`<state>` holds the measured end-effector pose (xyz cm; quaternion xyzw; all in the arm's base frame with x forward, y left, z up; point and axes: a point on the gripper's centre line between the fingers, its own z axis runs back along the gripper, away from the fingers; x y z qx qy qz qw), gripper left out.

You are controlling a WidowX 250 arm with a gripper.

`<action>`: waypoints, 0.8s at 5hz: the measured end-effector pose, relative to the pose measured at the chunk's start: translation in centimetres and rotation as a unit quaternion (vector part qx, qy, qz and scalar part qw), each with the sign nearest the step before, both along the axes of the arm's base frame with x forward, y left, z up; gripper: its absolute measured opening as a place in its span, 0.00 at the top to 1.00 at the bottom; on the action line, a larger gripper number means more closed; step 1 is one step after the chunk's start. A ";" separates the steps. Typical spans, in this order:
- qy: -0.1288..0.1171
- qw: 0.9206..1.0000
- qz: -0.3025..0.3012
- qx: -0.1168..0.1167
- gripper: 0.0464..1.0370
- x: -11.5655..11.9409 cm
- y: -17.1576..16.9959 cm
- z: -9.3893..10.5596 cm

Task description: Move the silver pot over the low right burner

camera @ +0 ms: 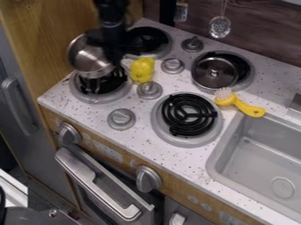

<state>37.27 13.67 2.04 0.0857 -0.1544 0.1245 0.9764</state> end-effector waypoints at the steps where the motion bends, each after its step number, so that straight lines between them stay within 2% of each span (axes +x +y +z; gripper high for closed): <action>1: 0.003 0.998 -0.056 0.005 0.97 0.1 -5.0 1.1; 3: 0.032 0.993 -0.102 -0.045 0.97 -2.9 -12.3 -2.5; 4: 0.075 0.985 -0.142 -0.068 0.97 -3.8 -15.1 -5.9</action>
